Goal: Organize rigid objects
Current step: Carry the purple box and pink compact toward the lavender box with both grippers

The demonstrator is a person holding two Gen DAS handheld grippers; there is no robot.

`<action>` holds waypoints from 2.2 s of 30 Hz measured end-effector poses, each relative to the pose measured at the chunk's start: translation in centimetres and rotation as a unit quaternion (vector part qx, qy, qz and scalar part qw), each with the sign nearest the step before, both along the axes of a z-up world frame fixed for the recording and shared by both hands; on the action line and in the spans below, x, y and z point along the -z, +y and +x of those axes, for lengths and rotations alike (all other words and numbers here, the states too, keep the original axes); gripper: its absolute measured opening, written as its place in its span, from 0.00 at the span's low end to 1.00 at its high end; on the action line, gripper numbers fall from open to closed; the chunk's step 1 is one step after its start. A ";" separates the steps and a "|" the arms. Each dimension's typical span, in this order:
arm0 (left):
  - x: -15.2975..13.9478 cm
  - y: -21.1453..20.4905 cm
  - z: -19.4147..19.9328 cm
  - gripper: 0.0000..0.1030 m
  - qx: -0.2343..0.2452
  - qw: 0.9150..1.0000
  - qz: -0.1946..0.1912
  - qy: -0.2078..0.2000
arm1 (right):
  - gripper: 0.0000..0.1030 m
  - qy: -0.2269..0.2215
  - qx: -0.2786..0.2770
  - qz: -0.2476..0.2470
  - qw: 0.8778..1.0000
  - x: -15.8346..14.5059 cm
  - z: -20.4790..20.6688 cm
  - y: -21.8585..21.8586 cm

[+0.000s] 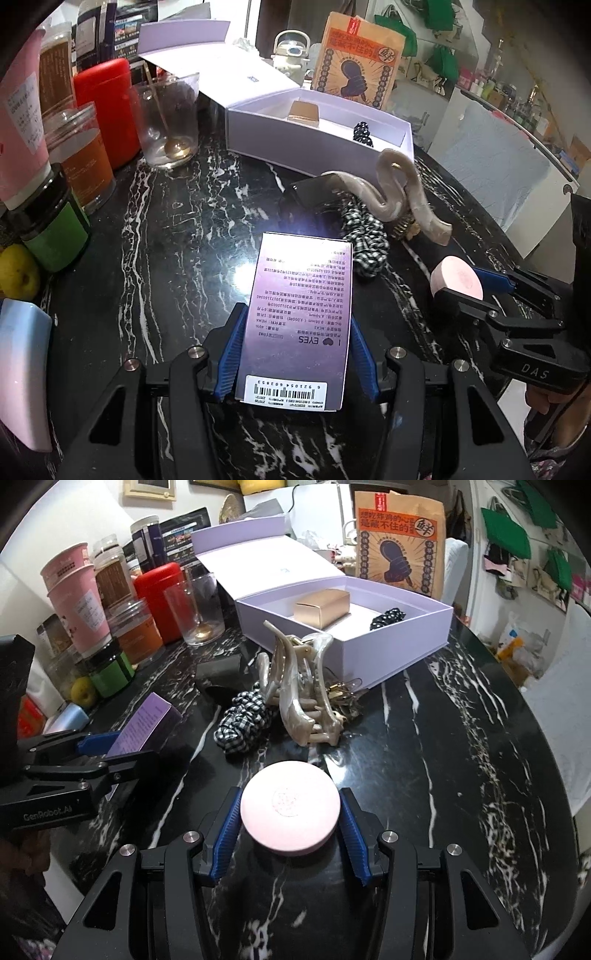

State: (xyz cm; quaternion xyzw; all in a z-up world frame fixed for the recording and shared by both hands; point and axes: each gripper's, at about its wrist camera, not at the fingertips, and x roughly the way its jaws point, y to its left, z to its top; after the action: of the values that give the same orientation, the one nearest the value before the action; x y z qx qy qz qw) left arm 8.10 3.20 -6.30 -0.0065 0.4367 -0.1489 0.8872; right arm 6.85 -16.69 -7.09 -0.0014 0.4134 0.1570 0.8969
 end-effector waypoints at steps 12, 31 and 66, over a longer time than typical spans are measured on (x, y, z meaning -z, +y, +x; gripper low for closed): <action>-3.3 -1.1 -1.8 0.51 0.004 1.000 0.000 -0.031 | 0.49 -0.016 -0.001 0.030 0.999 -2.0 -2.0 -0.9; -6.4 -3.1 0.1 0.51 0.031 0.998 -0.005 -0.052 | 0.49 -0.059 0.015 0.015 0.998 -6.0 -1.4 -2.6; -10.5 -5.7 12.5 0.51 0.026 0.996 0.018 -0.081 | 0.49 -0.091 0.006 -0.012 0.996 -9.9 10.1 -3.4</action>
State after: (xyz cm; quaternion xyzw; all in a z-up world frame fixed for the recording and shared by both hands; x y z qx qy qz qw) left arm 20.60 -2.46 4.23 0.0334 0.3660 -0.1643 0.9154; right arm 16.98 -20.09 2.80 -0.0237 0.3323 0.1464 0.9314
